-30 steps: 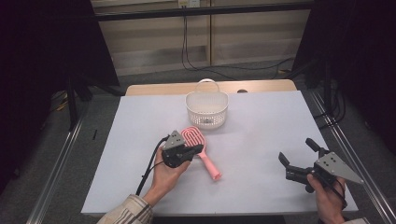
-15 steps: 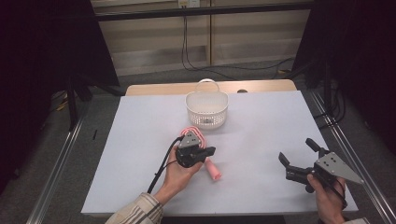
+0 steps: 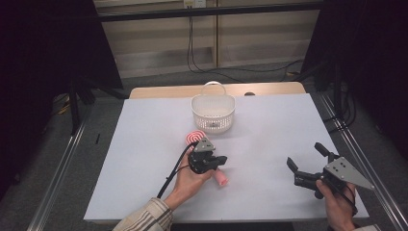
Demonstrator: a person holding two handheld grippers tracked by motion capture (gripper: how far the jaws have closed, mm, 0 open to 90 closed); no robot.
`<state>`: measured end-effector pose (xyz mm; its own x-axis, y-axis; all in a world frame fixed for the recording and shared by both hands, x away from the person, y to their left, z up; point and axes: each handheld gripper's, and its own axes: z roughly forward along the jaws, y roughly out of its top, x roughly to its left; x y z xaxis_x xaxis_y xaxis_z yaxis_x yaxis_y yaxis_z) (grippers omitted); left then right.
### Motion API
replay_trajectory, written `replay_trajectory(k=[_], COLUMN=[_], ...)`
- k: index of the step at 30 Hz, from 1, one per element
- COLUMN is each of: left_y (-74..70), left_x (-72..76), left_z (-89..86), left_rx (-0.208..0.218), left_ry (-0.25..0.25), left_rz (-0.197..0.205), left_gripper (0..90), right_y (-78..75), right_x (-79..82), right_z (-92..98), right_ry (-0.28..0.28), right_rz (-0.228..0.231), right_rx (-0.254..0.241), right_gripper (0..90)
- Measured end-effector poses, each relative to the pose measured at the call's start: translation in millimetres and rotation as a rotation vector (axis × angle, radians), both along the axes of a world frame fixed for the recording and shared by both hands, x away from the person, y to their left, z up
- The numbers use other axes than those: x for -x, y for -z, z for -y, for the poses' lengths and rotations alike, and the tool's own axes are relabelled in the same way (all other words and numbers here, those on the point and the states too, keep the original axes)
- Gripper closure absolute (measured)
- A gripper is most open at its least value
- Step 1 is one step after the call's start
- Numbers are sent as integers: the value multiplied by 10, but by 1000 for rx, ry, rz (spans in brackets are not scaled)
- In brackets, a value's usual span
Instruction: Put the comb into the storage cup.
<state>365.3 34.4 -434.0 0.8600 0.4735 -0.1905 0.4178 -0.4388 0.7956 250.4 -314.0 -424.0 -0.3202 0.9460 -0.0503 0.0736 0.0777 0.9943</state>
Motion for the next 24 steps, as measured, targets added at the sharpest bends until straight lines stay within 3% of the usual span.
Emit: replay_trajectory(k=[7, 24], left_y=[-2, 112], left_x=[25, 67], left_z=[66, 246], left_rx=[-7, -114], left_ry=[17, 92], left_rz=[-8, -43], left_gripper=[900, 900], right_y=[2, 9], right_x=[-4, -8], right_z=[1, -11], right_ry=[0, -19], right_rz=[-1, -7], right_rx=[-2, 5], right_gripper=[0, 0])
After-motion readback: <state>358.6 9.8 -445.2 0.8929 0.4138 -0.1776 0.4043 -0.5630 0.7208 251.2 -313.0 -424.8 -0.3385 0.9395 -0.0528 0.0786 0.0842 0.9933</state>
